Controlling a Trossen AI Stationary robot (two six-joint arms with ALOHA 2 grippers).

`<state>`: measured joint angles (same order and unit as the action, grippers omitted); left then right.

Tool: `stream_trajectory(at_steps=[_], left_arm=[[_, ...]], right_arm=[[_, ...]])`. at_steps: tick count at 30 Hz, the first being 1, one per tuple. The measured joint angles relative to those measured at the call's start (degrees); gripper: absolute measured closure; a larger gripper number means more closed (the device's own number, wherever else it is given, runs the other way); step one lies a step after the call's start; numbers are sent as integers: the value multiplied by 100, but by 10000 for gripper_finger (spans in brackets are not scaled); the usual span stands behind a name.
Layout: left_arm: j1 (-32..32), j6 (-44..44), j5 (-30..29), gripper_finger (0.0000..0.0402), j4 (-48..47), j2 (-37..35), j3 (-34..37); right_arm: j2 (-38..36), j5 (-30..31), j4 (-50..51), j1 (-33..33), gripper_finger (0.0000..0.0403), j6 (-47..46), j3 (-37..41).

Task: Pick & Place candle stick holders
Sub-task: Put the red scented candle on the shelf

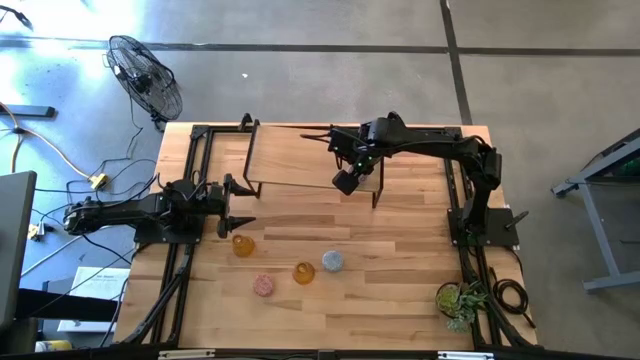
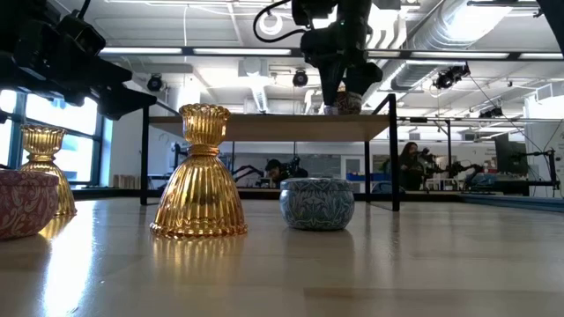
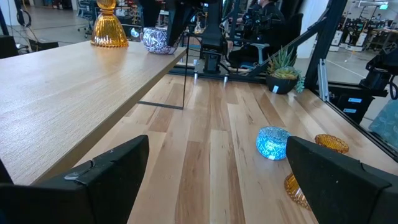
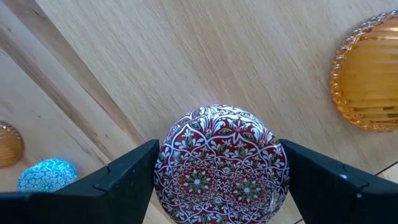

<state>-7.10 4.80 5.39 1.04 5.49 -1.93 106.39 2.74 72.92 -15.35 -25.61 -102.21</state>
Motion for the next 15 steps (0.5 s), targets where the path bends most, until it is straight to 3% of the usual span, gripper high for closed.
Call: stream_trajectory(at_steps=[15], left_arm=[[0,0,0,27,0,0,0]], right_arm=[[-9,-290,52,2,89,55,-4]])
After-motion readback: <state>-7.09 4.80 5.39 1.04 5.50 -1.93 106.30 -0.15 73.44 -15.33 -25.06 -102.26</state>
